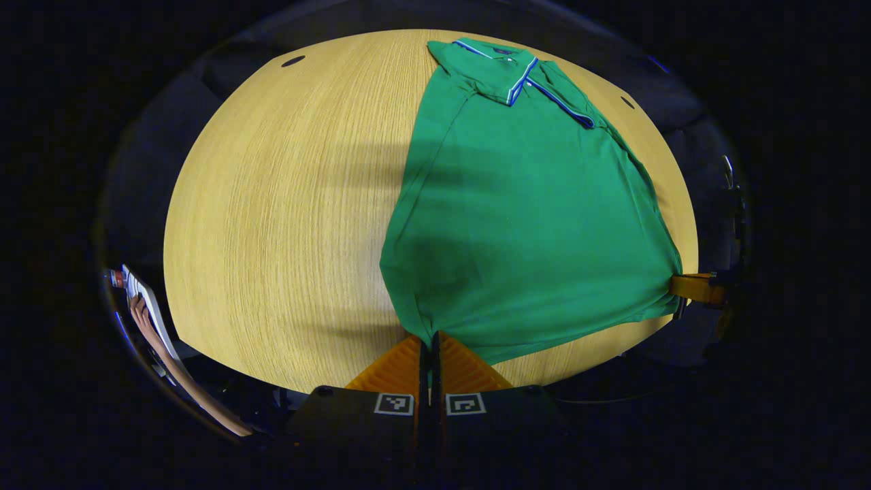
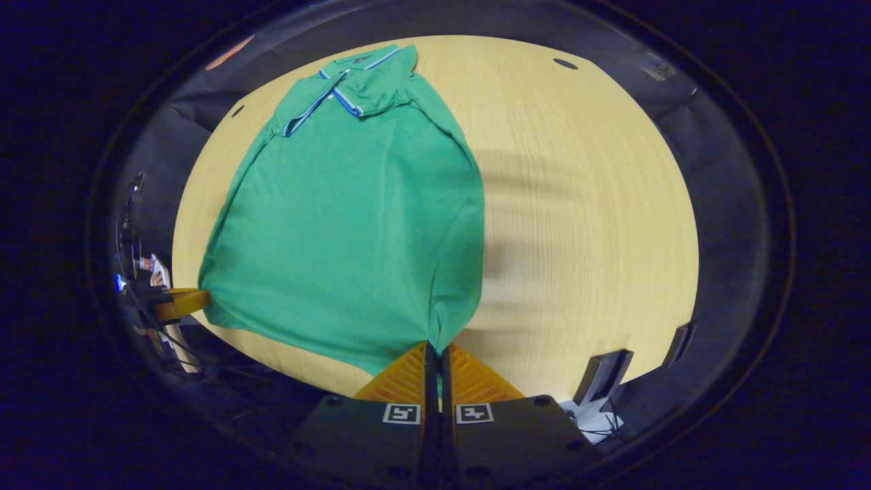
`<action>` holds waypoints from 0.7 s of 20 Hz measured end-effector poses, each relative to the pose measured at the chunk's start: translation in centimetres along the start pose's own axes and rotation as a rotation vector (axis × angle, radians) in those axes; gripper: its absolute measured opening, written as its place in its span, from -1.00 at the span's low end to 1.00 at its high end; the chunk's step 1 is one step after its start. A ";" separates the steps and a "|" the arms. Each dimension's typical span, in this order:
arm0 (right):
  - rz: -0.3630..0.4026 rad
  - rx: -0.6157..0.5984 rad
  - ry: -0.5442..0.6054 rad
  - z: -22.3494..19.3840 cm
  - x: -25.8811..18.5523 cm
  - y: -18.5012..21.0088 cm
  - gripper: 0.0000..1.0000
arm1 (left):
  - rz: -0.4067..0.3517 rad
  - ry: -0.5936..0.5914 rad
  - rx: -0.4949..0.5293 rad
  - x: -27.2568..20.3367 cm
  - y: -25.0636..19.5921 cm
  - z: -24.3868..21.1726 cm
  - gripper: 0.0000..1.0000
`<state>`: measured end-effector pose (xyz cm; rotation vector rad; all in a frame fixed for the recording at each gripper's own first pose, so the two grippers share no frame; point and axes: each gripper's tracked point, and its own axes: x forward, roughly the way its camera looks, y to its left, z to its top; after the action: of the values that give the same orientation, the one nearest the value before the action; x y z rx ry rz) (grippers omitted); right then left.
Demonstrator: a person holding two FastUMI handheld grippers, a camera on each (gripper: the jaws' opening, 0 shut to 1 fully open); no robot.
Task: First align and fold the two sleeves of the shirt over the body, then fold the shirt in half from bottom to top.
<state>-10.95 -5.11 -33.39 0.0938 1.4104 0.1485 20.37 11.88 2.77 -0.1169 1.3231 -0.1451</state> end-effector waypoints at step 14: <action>0.027 -0.010 -0.259 12.3 -8.5 2.2 -0.92 | 0.072 -0.262 0.011 -6.6 0.6 12.7 -0.94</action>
<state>-0.25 -3.99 -22.78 0.1194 1.1503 0.1595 31.18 13.68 12.09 -0.0753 1.0637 -0.0730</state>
